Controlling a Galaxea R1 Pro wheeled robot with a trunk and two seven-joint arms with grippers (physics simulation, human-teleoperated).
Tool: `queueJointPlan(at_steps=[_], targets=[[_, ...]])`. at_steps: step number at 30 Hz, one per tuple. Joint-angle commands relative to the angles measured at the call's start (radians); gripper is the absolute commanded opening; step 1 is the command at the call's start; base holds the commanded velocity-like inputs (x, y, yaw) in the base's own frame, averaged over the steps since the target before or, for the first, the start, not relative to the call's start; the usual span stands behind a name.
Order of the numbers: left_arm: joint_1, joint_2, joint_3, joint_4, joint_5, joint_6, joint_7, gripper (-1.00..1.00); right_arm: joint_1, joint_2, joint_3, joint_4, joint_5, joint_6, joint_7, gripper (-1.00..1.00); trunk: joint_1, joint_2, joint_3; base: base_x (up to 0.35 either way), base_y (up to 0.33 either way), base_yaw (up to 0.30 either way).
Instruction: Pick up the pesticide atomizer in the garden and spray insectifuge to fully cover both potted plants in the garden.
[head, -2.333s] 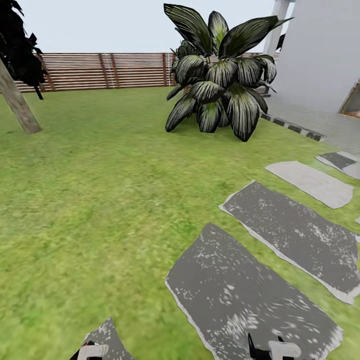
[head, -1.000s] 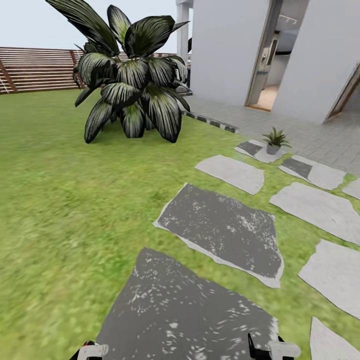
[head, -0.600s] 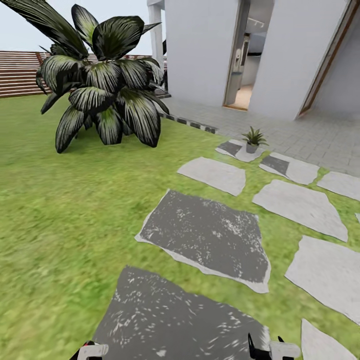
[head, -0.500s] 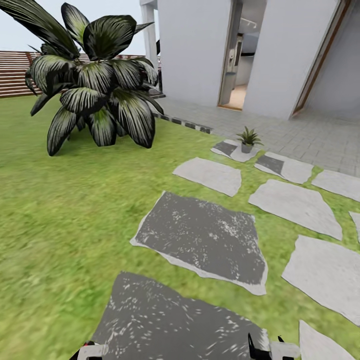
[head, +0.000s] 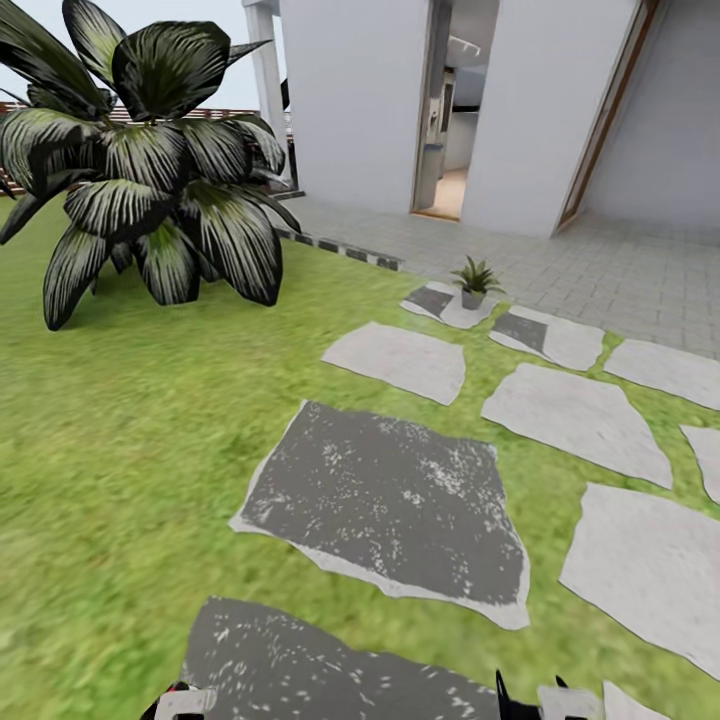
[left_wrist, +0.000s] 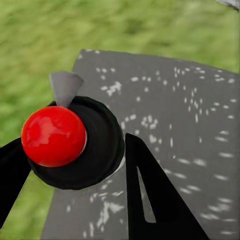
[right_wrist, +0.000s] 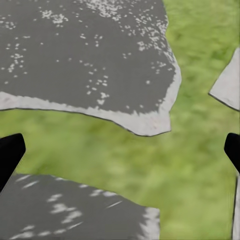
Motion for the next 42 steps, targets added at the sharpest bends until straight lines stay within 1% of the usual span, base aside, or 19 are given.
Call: queueJointPlan(at_steps=[1,5,20,33,42], targets=[[-0.001,-0.001,0.005,0.001,-0.01,-0.004,0.001,-1.0,-0.001,0.0,0.0,0.005,0.007,-0.002,-0.006,1.0,0.0,0.0,-0.001,0.338,0.0,-0.002],[-0.001,-0.001,0.005,0.001,-0.01,-0.003,0.001,-1.0,-0.001,0.0,-0.002,0.025,0.007,-0.002,-0.006,1.0,0.0,0.0,-0.001,0.338,0.0,-0.001],[-0.001,-0.001,0.005,0.001,-0.01,-0.004,0.001,-1.0,-0.001,0.0,0.0,0.025,0.005,-0.003,-0.006,1.0,0.0,0.0,-0.001,0.338,0.0,-0.006],[-0.001,-0.001,0.005,0.001,-0.009,-0.005,0.001,-1.0,-0.001,0.0,-0.001,0.028,0.005,-0.002,-0.006,1.0,0.0,0.0,-0.001,0.338,0.0,-0.234],[-0.001,0.0,0.005,0.001,-0.004,-0.005,0.001,-1.0,-0.001,0.001,0.002,0.028,0.002,-0.002,-0.006,1.0,0.0,0.0,-0.001,0.338,0.0,-0.028]])
